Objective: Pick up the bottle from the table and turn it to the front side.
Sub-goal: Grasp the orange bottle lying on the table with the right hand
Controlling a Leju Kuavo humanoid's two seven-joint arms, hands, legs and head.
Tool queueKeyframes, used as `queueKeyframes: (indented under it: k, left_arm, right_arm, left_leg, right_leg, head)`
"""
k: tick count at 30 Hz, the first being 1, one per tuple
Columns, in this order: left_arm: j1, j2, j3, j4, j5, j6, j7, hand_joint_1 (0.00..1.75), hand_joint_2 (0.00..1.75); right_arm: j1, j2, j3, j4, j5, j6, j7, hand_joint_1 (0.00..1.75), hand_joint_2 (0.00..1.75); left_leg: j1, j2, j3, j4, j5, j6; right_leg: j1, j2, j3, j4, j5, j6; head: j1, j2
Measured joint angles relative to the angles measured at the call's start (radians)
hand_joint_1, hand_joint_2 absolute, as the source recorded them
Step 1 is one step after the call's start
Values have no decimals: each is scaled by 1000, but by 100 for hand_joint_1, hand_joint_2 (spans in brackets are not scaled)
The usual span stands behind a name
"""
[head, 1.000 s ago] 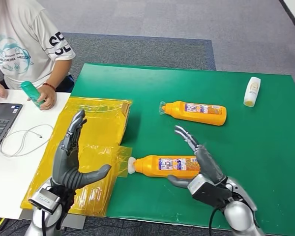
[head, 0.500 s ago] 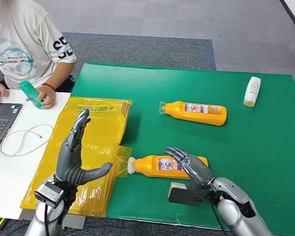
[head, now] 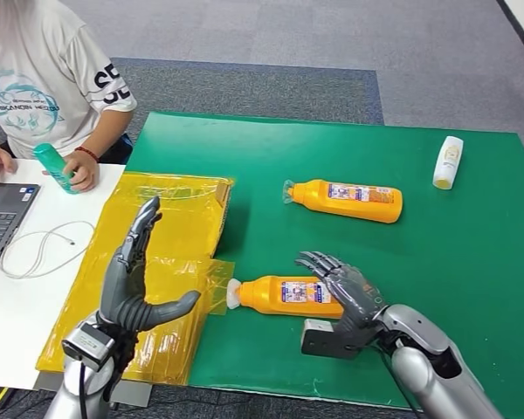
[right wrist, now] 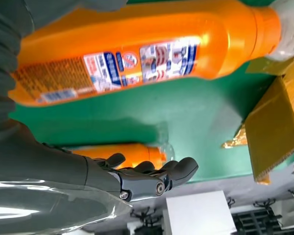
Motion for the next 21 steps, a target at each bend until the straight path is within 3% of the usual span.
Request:
queueKeyframes:
  k: [10, 15, 17, 21]
  left_arm:
    - [-7, 2, 0, 8, 23, -15, -1, 0, 175]
    - [-40, 29, -17, 10, 262, -207, -3, 0, 175]
    - [-42, 53, -17, -19, 308, -240, -6, 0, 175]
    - [-20, 91, 8, -131, 229, -119, -10, 0, 175]
  right_arm:
    - [-69, -46, 59, 6, 28, 95, 17, 0, 175]
    - [-124, -49, 145, 128, 19, 76, 35, 0, 175]
    - [-126, -50, 163, 172, 9, 54, 41, 0, 175]
    - [-104, -56, 172, 207, 7, 24, 61, 0, 175]
  left_leg:
    - [0, 0, 0, 0, 0, 0]
    - [0, 0, 0, 0, 2, 0]
    - [0, 0, 0, 0, 2, 0]
    - [0, 0, 0, 0, 1, 0]
  right_leg:
    - [0, 0, 0, 0, 0, 0]
    - [0, 0, 0, 0, 1, 0]
    - [0, 0, 0, 0, 1, 0]
    - [0, 0, 0, 0, 0, 0]
  head:
    - [0, 0]
    - [0, 0]
    - [0, 0]
    - [0, 0]
